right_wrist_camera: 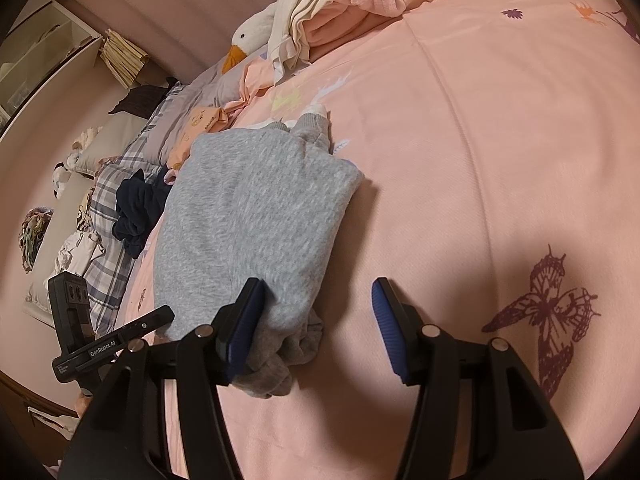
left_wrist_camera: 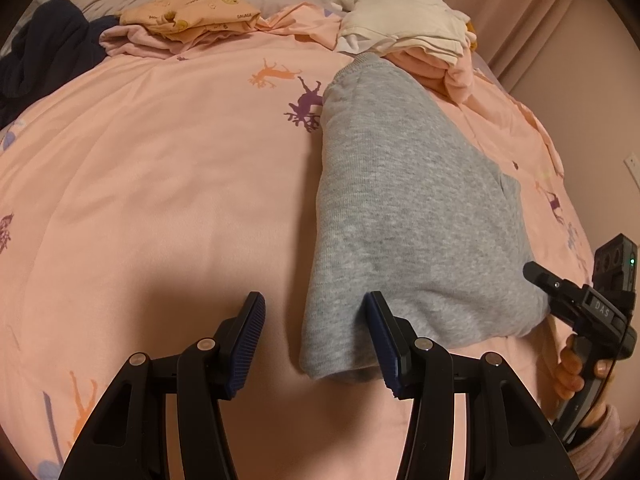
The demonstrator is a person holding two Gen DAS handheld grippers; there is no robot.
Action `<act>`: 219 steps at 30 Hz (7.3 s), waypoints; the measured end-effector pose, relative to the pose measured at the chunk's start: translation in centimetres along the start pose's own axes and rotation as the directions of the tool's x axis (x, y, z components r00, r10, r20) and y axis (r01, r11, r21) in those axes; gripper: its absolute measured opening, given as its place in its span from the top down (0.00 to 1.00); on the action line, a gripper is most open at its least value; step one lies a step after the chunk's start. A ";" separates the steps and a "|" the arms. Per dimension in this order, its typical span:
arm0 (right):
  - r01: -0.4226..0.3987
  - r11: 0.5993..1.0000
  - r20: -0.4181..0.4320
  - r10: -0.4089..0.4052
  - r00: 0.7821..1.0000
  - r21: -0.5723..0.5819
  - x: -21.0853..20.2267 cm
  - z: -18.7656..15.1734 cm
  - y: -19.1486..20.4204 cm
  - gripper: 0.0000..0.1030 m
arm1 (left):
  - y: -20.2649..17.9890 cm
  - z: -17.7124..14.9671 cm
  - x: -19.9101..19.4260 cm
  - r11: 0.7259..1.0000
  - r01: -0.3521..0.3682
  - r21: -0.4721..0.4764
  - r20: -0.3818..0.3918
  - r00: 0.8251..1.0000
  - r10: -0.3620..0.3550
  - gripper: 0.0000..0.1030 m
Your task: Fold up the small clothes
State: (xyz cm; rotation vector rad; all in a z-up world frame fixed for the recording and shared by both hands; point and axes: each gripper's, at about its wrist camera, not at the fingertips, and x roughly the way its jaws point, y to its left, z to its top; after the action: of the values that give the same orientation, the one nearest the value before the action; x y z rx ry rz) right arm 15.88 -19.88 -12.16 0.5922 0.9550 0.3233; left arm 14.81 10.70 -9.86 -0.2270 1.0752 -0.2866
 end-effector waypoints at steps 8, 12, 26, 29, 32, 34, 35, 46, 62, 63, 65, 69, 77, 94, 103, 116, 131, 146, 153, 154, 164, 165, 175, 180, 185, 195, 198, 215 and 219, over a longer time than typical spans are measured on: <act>0.003 1.000 -0.001 -0.003 1.000 0.001 0.1 -0.1 -0.1 0.46 | 0.0 -0.1 0.1 1.000 -0.004 0.005 -0.002 1.000 0.004 0.51; 0.003 1.000 0.000 -0.003 1.000 0.001 0.1 -0.1 0.0 0.46 | -0.1 -0.2 0.0 1.000 -0.008 0.008 -0.002 1.000 0.008 0.49; 0.010 1.000 0.003 -0.010 1.000 0.009 0.1 -0.2 -0.3 0.45 | 0.7 -0.5 0.0 1.000 -0.018 0.004 -0.012 1.000 0.018 0.41; 0.015 1.000 0.002 -0.015 1.000 0.007 0.0 -0.2 -0.3 0.45 | 0.9 -0.7 -0.1 1.000 -0.018 0.001 -0.012 1.000 0.018 0.41; 0.019 1.000 0.002 -0.019 1.000 0.007 0.0 -0.3 -0.3 0.45 | 0.9 -0.7 -0.1 1.000 -0.019 0.003 -0.014 1.000 0.019 0.41; 0.020 1.000 0.001 -0.020 1.000 0.007 -0.1 -0.2 -0.2 0.45 | 0.9 -0.7 -0.1 1.000 -0.019 0.001 -0.014 1.000 0.019 0.41; 0.022 1.000 0.000 -0.022 1.000 0.007 0.0 -0.2 -0.2 0.45 | 1.0 -0.7 -0.1 1.000 -0.021 0.001 -0.014 1.000 0.021 0.41; 0.114 0.993 0.013 -0.114 0.993 -0.020 -0.6 0.3 0.4 0.43 | 1.2 -1.3 -0.9 1.000 -0.023 -0.021 -0.015 1.000 0.022 0.41; 0.095 0.968 0.112 -0.070 0.991 -0.232 -1.6 4.2 7.1 0.42 | -4.3 -0.3 -4.1 0.992 -0.001 0.126 0.152 0.988 -0.018 0.41; 0.094 0.964 0.096 -0.072 0.993 -0.248 -0.7 4.5 7.8 0.44 | -4.6 -0.2 -3.6 0.991 0.003 0.132 0.146 0.989 -0.022 0.41; 0.112 0.953 0.069 -0.096 0.993 -0.280 0.9 4.7 8.7 0.48 | -5.0 -0.2 -2.8 0.990 0.009 0.139 0.138 0.990 -0.029 0.41; 0.180 0.936 0.004 -0.187 0.982 -0.304 3.8 4.8 8.5 0.57 | -5.2 -0.5 -1.0 0.988 0.011 0.156 0.096 0.995 -0.027 0.41; 0.214 0.938 -0.052 -0.236 0.970 -0.271 6.1 5.6 6.9 0.58 | -5.1 -1.3 0.7 0.983 0.005 0.183 0.039 0.999 -0.012 0.41; 0.058 0.943 0.046 -0.046 0.998 -0.328 0.8 3.5 9.4 0.54 | -4.4 2.9 -2.8 0.992 0.092 0.090 0.123 0.987 -0.103 0.41; 0.064 0.919 0.005 -0.068 0.998 -0.390 2.1 0.6 8.3 0.66 | -6.6 7.3 0.6 0.992 0.092 0.092 0.121 0.987 -0.102 0.54; 0.060 0.925 -0.016 -0.071 0.997 -0.376 2.3 -0.9 7.0 0.68 | -5.8 10.0 5.8 0.998 0.050 0.032 0.028 0.998 -0.051 0.54; 0.055 0.957 0.067 -0.038 0.997 -0.284 -1.6 -2.1 6.8 0.63 | -5.2 3.2 -2.3 0.992 0.034 0.122 0.158 0.986 -0.053 0.54; 0.168 0.913 0.039 -0.166 0.985 -0.370 2.0 -2.6 8.6 0.66 | -4.6 0.0 0.8 0.990 0.006 0.138 0.096 0.995 -0.019 0.54; 0.170 0.917 0.036 -0.169 0.985 -0.361 1.8 -2.8 8.2 0.67 | -4.5 -0.4 0.7 0.991 0.008 0.133 0.087 0.996 -0.020 0.54; 0.169 0.918 0.037 -0.167 0.985 -0.358 1.7 -2.9 8.1 0.67 | -4.5 -0.5 0.7 0.991 0.009 0.132 0.085 0.996 -0.021 0.54; 0.177 0.924 0.046 -0.172 0.984 -0.338 1.1 -3.2 7.8 0.67 | -4.6 -1.3 0.6 0.991 -0.016 0.135 0.071 0.997 0.006 0.54; 0.178 0.925 0.047 -0.172 0.984 -0.336 1.1 -3.2 7.7 0.67 | -4.6 -1.4 0.6 0.990 -0.024 0.139 0.070 0.997 0.014 0.54; 0.174 0.935 0.047 -0.168 0.985 -0.309 0.5 -3.5 7.0 0.67 | -4.9 -1.9 0.6 0.985 -0.067 0.159 0.070 0.996 0.056 0.54; 0.174 0.935 0.047 -0.167 0.985 -0.308 0.5 -3.5 7.0 0.67 | -4.9 -1.8 0.6 0.985 -0.070 0.158 0.065 0.996 0.060 0.54; 0.173 0.935 0.047 -0.167 0.985 -0.309 0.5 -3.6 7.0 0.67 | -5.0 -1.9 0.6 0.985 -0.070 0.158 0.062 0.996 0.061 0.54; 0.173 0.935 0.047 -0.167 0.985 -0.308 0.5 -3.6 7.0 0.67 | -4.9 -1.8 0.6 0.985 -0.071 0.160 0.061 0.996 0.062 0.54; 0.173 0.936 0.047 -0.166 0.985 -0.308 0.5 -3.6 7.0 0.67 | -4.9 -1.8 0.6 0.984 -0.072 0.160 0.061 0.996 0.063 0.54; 0.172 0.936 0.047 -0.166 0.985 -0.307 0.4 -3.7 6.9 0.66 | -4.8 -2.0 0.8 0.984 -0.076 0.163 0.061 0.996 0.067 0.53; 0.173 0.936 0.047 -0.166 0.985 -0.307 0.4 -3.6 6.9 0.65 | -4.9 -2.0 0.8 0.984 -0.076 0.163 0.060 0.996 0.066 0.54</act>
State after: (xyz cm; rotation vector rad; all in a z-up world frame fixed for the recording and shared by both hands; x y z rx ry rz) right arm 13.06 -12.94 -9.85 0.2225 0.9062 0.3043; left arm 12.81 5.77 -9.87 -0.0472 0.9976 -0.3024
